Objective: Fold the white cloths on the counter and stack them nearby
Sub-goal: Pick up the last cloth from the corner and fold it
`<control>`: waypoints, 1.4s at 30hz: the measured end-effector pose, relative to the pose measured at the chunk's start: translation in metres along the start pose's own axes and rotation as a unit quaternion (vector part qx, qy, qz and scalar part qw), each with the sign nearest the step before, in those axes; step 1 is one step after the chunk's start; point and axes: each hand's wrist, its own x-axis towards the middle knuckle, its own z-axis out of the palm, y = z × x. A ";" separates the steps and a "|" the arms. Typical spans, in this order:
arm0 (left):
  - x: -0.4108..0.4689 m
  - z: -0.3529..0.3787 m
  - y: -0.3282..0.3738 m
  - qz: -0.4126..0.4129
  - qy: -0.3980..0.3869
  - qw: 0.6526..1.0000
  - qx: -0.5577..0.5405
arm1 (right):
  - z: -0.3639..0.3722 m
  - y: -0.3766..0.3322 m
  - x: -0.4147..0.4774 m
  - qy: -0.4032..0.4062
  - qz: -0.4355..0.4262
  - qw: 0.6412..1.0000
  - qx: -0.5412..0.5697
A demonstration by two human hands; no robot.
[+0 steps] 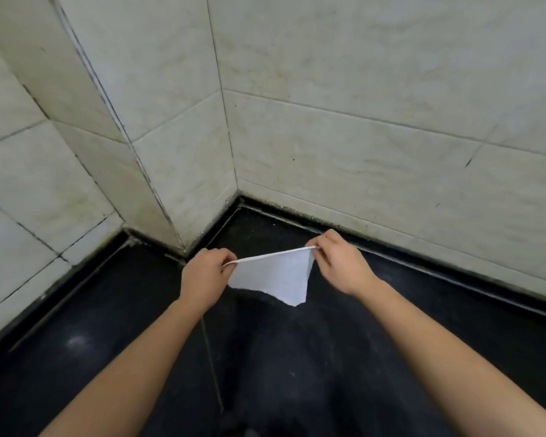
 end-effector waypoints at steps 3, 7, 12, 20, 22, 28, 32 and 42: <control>-0.030 -0.008 0.009 -0.017 0.007 1.000 -0.005 | -0.013 -0.001 -0.025 -0.001 -0.005 1.000 0.013; -0.059 -0.002 0.021 -0.068 -0.006 0.995 -0.069 | -0.012 0.007 -0.051 -0.004 0.022 0.999 0.037; -0.059 0.008 0.027 -0.131 -0.002 0.976 -0.172 | 0.003 0.014 -0.060 0.026 0.096 0.989 0.106; -0.037 0.012 0.031 -0.061 0.101 0.982 -0.150 | 0.008 0.011 -0.043 0.136 0.180 0.953 0.200; -0.041 0.014 0.027 -0.028 0.111 0.985 -0.130 | 0.010 0.010 -0.048 0.146 0.173 0.954 0.197; -0.104 0.048 0.005 0.030 0.004 0.999 -0.032 | 0.052 0.025 -0.098 0.002 0.183 0.975 0.127; -0.164 0.088 -0.012 0.014 -0.158 0.987 0.025 | 0.094 0.034 -0.142 -0.161 0.169 0.970 0.061; -0.215 0.115 -0.034 -0.033 -0.314 0.949 -0.004 | 0.122 0.044 -0.169 -0.321 0.131 0.938 -0.003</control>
